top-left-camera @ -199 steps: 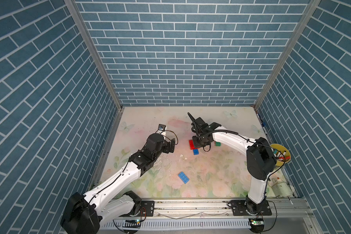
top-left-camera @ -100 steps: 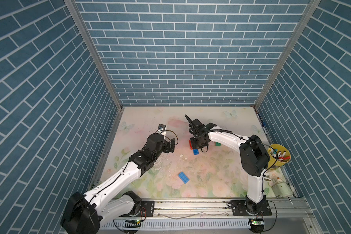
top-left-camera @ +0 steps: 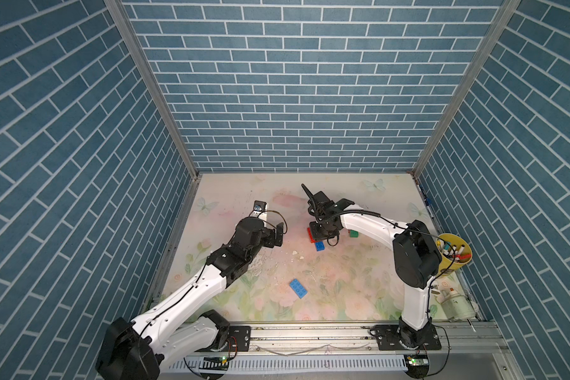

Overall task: Assemble a rectangle with lego
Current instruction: Adjust the lego brick at the center of the board.

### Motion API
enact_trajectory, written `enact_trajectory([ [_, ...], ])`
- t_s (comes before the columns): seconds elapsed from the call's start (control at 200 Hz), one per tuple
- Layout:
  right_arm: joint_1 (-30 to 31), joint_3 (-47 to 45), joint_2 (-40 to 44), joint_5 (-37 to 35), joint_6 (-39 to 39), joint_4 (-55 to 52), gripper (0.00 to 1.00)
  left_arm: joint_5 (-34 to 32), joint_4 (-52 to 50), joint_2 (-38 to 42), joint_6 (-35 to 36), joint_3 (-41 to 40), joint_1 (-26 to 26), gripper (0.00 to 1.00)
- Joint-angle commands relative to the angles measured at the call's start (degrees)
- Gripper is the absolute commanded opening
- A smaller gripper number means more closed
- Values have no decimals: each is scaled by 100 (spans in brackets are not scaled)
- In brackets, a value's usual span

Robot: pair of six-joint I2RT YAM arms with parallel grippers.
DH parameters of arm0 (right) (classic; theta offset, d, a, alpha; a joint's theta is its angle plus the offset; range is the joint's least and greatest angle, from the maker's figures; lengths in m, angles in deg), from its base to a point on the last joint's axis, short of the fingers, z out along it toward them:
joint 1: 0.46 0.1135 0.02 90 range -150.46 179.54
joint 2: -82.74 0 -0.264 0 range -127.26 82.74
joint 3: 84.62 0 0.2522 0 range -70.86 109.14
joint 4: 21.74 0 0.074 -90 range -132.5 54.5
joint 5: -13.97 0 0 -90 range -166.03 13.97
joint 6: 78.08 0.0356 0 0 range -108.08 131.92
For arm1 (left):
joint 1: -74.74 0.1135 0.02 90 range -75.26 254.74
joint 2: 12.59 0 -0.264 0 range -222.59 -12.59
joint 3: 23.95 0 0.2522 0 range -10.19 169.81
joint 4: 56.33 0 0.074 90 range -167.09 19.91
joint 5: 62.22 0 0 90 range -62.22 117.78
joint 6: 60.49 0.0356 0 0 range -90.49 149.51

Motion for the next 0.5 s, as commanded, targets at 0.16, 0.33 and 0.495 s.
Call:
enact_trajectory([
  [0.16,-340,-401,1827,115,-211,219,67,-16,42,679,276,-274,-876,100],
  [0.33,-936,-1348,2935,-82,60,85,67,-1024,-975,-118,-2,157,-2205,100],
  [0.495,-1561,-2360,4050,-222,102,125,67,-1433,-2404,-1649,-1065,871,-3146,100],
])
